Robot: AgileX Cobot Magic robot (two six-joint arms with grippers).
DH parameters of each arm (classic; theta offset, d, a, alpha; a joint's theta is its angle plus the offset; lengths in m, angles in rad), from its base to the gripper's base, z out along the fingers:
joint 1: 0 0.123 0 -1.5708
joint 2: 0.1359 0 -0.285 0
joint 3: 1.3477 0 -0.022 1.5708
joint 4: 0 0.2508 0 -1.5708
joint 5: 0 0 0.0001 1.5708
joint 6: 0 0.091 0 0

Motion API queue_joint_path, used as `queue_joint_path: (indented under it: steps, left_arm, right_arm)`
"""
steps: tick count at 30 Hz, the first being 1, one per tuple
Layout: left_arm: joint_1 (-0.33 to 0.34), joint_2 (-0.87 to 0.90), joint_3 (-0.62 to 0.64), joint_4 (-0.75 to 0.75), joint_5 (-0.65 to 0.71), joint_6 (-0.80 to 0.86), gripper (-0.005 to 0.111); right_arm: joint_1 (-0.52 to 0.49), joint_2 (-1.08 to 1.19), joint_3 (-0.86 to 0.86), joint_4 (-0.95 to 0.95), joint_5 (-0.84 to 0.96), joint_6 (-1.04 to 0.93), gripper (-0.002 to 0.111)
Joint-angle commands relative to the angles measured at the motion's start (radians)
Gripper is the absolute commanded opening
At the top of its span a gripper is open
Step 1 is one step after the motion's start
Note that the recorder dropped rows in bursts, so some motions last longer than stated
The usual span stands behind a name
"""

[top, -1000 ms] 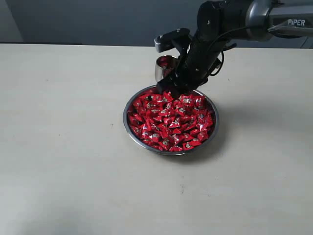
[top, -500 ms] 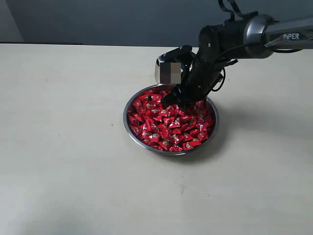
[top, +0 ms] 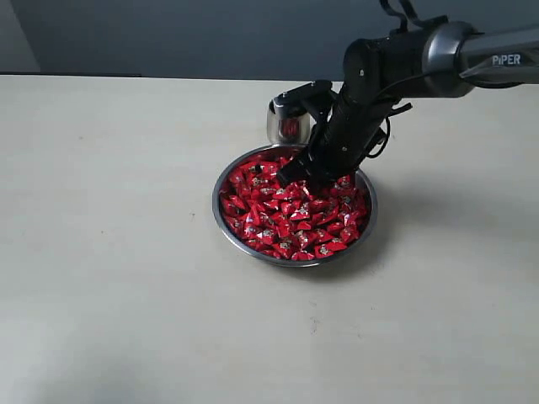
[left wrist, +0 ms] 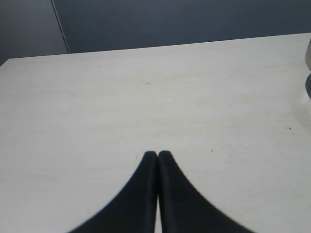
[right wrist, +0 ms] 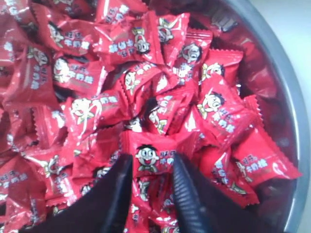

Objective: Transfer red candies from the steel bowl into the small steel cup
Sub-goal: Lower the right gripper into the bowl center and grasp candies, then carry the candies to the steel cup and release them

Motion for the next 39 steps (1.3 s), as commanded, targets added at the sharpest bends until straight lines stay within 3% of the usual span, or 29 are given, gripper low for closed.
queue_joint_path:
  steps: [1,16,18,22,23,39]
  left_arm:
    - [-0.008,-0.005,-0.008,0.002,-0.005,-0.002,0.0]
    - [-0.008,-0.005,-0.008,0.002,-0.005,-0.002,0.0]
    - [-0.008,-0.005,-0.008,0.002,-0.005,-0.002,0.0]
    - [-0.008,-0.005,-0.008,0.002,-0.005,-0.002,0.0]
    - [-0.008,-0.005,-0.008,0.002,-0.005,-0.002,0.0]
    - [-0.008,-0.005,-0.008,0.002,-0.005,-0.002,0.0]
  right_arm:
    - [-0.003,-0.006,0.007,0.006,0.002,-0.008,0.048]
    - [-0.003,0.033,0.007,0.006,-0.035,-0.008,0.048]
    - [-0.003,0.036,0.007,0.006,-0.039,-0.008,0.038]
    - [-0.003,0.035,0.007,0.006,-0.053,-0.008,0.001]
    - [-0.003,0.034,0.007,0.006,-0.058,-0.008,0.0]
    - [-0.003,-0.137,0.007,0.006,-0.113,-0.006,0.0]
